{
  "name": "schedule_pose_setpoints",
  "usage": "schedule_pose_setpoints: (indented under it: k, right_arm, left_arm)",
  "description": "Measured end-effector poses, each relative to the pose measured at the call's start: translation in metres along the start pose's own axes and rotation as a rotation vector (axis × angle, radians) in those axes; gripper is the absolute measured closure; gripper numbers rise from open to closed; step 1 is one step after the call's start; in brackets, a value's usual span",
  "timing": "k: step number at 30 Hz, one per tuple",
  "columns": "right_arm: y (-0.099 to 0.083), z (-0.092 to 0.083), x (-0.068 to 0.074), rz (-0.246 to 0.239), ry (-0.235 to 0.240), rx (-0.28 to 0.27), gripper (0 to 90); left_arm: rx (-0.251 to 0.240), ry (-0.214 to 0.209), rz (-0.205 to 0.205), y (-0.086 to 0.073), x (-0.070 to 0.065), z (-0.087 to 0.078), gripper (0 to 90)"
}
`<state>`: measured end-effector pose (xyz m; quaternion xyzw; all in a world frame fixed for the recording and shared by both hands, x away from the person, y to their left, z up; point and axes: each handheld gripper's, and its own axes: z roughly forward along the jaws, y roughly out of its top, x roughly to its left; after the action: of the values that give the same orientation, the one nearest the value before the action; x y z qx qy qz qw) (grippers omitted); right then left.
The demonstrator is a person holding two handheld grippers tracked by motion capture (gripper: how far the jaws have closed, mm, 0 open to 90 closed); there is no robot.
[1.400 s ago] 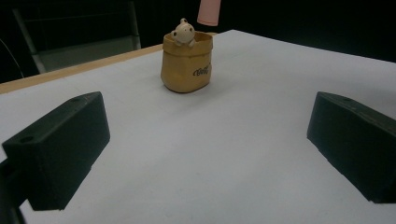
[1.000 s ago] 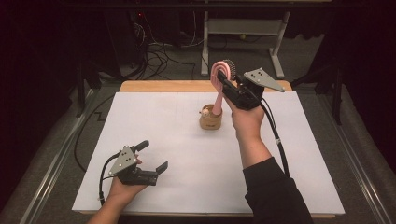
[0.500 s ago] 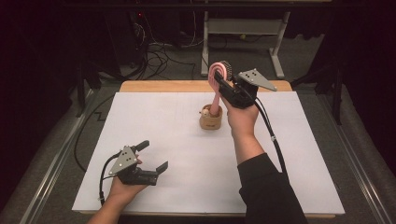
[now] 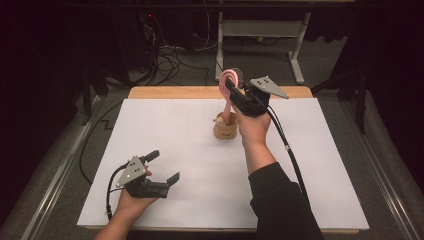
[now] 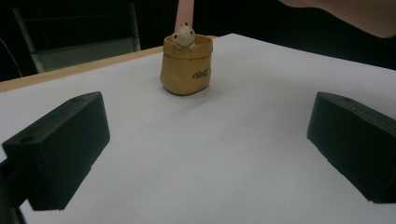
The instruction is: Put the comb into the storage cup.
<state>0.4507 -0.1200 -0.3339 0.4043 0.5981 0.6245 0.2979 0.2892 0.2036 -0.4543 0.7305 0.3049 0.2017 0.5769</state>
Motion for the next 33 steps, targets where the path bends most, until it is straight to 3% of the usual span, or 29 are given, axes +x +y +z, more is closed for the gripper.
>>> schedule_pose_setpoints:
  k: [33]
  right_arm:
    - [-0.032, 0.017, 0.008, 0.022, 0.004, 0.068, 66.1]
  left_arm:
    - [0.001, -0.006, 0.003, -0.001, 0.001, -0.003, 0.0]
